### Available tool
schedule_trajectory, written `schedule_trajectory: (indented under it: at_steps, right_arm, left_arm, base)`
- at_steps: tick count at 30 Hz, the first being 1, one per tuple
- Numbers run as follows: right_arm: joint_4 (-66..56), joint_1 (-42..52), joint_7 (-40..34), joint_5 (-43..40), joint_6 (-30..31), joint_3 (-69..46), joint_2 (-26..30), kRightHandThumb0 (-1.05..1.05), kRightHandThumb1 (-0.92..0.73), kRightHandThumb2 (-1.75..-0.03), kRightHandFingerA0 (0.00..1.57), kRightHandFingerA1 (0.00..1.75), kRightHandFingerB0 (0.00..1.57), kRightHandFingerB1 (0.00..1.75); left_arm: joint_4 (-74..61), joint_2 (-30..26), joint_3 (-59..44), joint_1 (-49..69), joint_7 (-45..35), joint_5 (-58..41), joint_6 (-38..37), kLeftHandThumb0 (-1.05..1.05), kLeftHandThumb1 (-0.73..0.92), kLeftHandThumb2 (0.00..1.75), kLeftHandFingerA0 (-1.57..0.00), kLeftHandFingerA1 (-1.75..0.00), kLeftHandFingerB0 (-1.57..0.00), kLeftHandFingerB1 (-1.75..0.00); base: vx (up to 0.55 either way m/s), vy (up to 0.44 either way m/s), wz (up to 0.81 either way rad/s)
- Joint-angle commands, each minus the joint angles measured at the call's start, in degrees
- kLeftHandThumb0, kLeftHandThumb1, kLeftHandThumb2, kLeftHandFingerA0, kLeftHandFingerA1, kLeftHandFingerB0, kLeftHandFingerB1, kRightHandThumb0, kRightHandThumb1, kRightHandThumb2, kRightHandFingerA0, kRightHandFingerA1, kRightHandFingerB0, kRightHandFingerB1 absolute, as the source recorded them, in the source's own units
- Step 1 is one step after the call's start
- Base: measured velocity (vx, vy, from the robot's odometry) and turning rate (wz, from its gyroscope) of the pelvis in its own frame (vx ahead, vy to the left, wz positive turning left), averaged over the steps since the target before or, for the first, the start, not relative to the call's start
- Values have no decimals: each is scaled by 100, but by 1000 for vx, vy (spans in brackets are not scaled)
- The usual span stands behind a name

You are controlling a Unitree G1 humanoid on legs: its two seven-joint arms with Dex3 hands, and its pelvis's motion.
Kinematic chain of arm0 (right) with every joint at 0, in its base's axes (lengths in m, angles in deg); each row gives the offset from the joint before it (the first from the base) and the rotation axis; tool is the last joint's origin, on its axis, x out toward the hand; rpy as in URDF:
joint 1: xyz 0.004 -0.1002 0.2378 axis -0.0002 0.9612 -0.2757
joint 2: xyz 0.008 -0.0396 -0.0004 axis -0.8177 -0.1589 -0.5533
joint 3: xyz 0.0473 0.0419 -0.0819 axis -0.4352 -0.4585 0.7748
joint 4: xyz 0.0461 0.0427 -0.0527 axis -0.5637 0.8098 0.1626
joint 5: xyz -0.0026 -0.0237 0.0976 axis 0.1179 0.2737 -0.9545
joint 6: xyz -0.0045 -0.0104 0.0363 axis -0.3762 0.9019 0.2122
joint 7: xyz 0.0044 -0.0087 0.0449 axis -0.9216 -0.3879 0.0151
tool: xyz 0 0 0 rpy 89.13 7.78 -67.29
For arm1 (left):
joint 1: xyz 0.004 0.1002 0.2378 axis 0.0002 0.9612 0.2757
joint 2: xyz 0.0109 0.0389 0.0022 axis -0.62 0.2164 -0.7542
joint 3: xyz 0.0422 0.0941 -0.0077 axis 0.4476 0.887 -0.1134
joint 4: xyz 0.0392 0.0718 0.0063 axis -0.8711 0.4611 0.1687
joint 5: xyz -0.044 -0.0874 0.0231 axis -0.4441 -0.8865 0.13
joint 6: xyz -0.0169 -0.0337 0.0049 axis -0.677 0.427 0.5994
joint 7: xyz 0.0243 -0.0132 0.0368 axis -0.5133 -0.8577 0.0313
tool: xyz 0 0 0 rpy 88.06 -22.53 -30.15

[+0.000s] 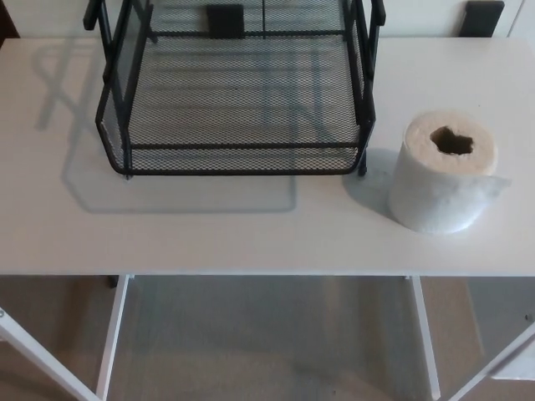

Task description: The robot walks towards a desk on which a file tray is kept in the middle and a toilet paper roll is kept on its right. The robot uses its right hand to hook on finger in the gap of the roll and grabs it, lifts it and places it on the tray.

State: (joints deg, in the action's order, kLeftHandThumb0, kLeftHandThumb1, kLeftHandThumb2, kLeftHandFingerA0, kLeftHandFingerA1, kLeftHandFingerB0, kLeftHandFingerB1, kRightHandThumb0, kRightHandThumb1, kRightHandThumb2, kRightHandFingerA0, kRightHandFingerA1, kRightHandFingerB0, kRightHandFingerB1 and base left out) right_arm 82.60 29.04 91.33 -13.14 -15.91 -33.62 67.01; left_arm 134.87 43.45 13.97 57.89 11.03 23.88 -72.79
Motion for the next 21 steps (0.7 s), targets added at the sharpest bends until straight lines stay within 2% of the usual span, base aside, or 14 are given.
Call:
schedule_trajectory:
  at_steps: [1, 3, 4, 5, 6, 7, 8, 9, 10, 11, 12, 13, 15, 21]
  right_arm:
    - [-824, -676, 1179, -773, 675, 123, 252, -55, -63, -64, 31, 42, 8, 18]
    - [-899, -718, 1245, -766, 772, 161, 256, -55, -63, -64, 31, 42, 8, 18]
    - [-920, -873, 1456, -688, 865, 450, 249, -58, -61, -61, 30, 43, 7, 20]
    - [-906, -915, 1564, -586, 842, 598, 283, -63, -47, -84, 23, 53, 2, 21]
    - [-911, -924, 1586, -574, 857, 613, 287, -63, -47, -84, 23, 53, 2, 21]
    - [-885, -942, 1671, -410, 785, 801, 316, -63, -46, -83, 24, 53, 2, 23]
    - [-836, -982, 1782, -288, 753, 980, 351, -58, -61, -58, 30, 41, 5, 26]
    - [-826, -1015, 1849, -229, 788, 1089, 374, -62, -45, -82, 24, 52, 2, 24]
    - [-843, -1070, 1948, -127, 918, 1279, 417, -56, -60, -57, 30, 38, 6, 24]
    - [-759, -1111, 1942, -2, 824, 1420, 384, -58, -45, -76, 28, 50, 6, 34]
    - [-722, -1127, 1930, 37, 775, 1472, 373, -58, -45, -76, 28, 50, 6, 34]
    - [-692, -1154, 1929, 63, 753, 1522, 361, -49, -56, -58, 36, 42, 13, 26]
    - [-567, -1242, 1954, 169, 577, 1679, 367, -51, -58, -57, 36, 43, 12, 27]
    - [-332, -1702, 2138, 279, 707, 1996, 409, -51, -58, -57, 37, 41, 12, 27]
  left_arm:
    - [282, -219, -296, 101, -397, -360, -141, -55, 60, 98, -34, -63, -18, -50]
    - [348, -210, -296, 73, -396, -330, -187, -55, 60, 98, -34, -63, -18, -50]
    - [544, -218, -307, -50, -385, -321, -166, -53, 79, 63, -31, -54, -26, -41]
    - [543, -210, -320, -65, -381, -329, -167, -55, 78, 63, -31, -54, -27, -41]
    - [563, -211, -326, -75, -387, -325, -178, -55, 78, 63, -31, -54, -27, -41]
    - [538, -213, -318, -84, -424, -326, -209, -56, 79, 62, -31, -54, -28, -39]
    - [464, -236, -262, -66, -492, -286, -273, -58, 79, 63, -32, -55, -26, -38]
    - [436, -257, -239, -59, -542, -275, -294, -60, 79, 62, -29, -54, -24, -38]
    - [372, -268, -239, -60, -581, -289, -265, -61, 78, 62, -31, -55, -25, -37]
    - [332, -248, -234, -83, -599, -302, -239, -64, 75, 64, -32, -53, -25, -39]
    - [326, -241, -233, -93, -608, -307, -233, -64, 75, 64, -32, -53, -25, -39]
    - [240, -233, -203, -66, -610, -286, -219, -61, 81, 64, -39, -57, -27, -40]
    - [33, -210, -147, 7, -652, -264, -201, -62, 78, 64, -37, -57, -25, -40]
    - [104, -199, -267, -19, -640, -390, -23, -58, 79, 62, -34, -57, -25, -41]
  base:
    - [0, 0, 0]
    - [0, 0, 0]
    - [0, 0, 0]
    - [0, 0, 0]
    - [0, 0, 0]
    - [0, 0, 0]
    - [0, 0, 0]
    - [0, 0, 0]
    - [0, 0, 0]
    - [0, 0, 0]
    - [0, 0, 0]
    - [0, 0, 0]
    - [0, 0, 0]
    - [0, 0, 0]
